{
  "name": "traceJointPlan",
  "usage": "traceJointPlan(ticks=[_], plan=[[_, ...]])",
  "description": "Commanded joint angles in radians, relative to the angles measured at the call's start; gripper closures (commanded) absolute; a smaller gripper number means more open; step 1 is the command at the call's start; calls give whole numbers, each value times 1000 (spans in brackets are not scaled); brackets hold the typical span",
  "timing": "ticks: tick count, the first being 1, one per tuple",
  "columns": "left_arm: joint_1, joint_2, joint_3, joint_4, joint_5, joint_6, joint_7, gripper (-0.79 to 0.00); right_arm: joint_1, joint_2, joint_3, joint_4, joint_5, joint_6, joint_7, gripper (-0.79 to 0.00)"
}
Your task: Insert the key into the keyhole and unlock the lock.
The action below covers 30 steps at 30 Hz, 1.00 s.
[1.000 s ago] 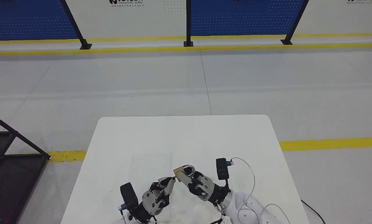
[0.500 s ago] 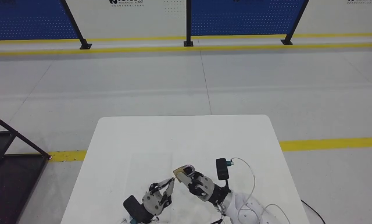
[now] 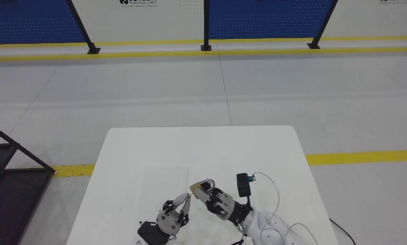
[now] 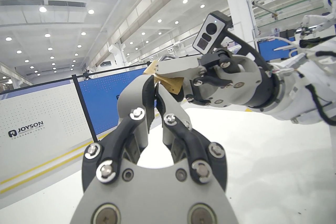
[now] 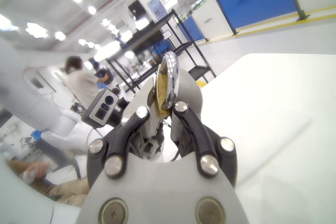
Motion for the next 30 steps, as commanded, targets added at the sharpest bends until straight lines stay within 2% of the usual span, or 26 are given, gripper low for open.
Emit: traceJointPlan(ticks=[1,7,8,11,15,18,22,25,30], plan=[[4,1,-1,-7,-23,-36,-2,-785,0,0,2,1,4,-2,-5,0],[57,20,-50,-64,-155,-255,2,-785,5,2,15,9,14,14,-12,0],[83,30,-83,-84,-199,-333,-4,-785,8,1,14,16,21,19,-5,0],[143,53,-173,-123,-284,-469,-32,-785,27,-1,1,41,42,52,39,0],[250,85,-336,-156,-403,-649,-48,-785,91,-18,-70,94,64,168,168,0],[301,99,-427,-143,-445,-709,-69,-785,150,-37,-153,150,75,222,293,0],[334,107,-495,-121,-490,-751,-100,-785,224,-70,-252,235,117,284,405,0],[344,108,-515,-112,-510,-762,-109,-785,279,-101,-318,303,115,368,433,0],[344,108,-515,-112,-510,-762,-109,-785,340,-147,-405,385,90,452,448,0]])
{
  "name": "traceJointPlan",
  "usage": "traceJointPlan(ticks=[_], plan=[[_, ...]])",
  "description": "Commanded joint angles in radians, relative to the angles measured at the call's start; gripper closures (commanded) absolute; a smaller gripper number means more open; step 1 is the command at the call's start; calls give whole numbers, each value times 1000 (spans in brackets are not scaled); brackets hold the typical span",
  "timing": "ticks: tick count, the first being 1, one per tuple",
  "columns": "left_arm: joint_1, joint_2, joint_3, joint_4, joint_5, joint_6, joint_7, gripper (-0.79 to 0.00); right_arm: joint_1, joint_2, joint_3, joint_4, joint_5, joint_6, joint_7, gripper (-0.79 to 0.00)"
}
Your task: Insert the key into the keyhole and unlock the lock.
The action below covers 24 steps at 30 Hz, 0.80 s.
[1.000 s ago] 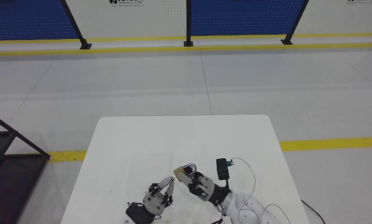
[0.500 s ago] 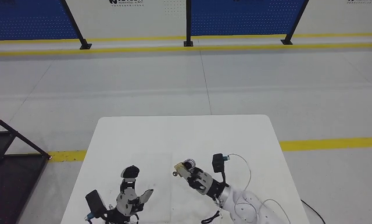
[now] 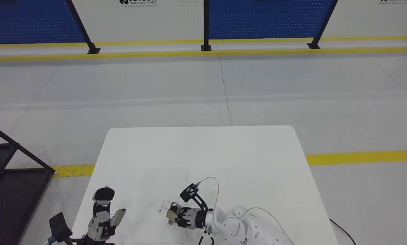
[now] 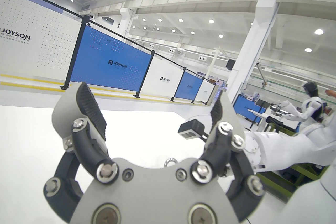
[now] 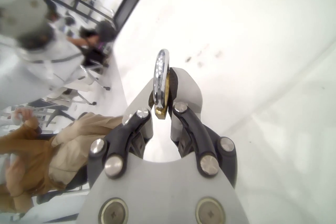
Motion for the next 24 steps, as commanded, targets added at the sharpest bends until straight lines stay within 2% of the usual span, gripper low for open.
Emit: traceJointPlan(ticks=[1,4,5,6,8,9,17,24], plan=[[0,0,0,0,0,0,0,-785,18,-14,-21,25,-3,21,-5,0],[0,0,0,0,0,0,0,-785,36,-31,-42,53,0,36,-13,0],[0,0,0,0,0,0,0,-785,40,-36,-46,60,0,43,-19,-31],[0,0,0,0,0,0,0,-785,44,-40,-51,68,-3,47,-21,-234],[0,0,0,0,0,0,0,-785,51,-47,-60,80,-14,54,-26,-339],[0,0,0,0,0,0,0,-785,52,-50,-63,85,-18,55,-31,-785],[0,0,0,0,0,0,0,-785,44,-50,-56,91,-51,33,-74,-785],[0,0,0,0,0,0,0,-785,15,-24,-14,26,-121,33,-103,-785]])
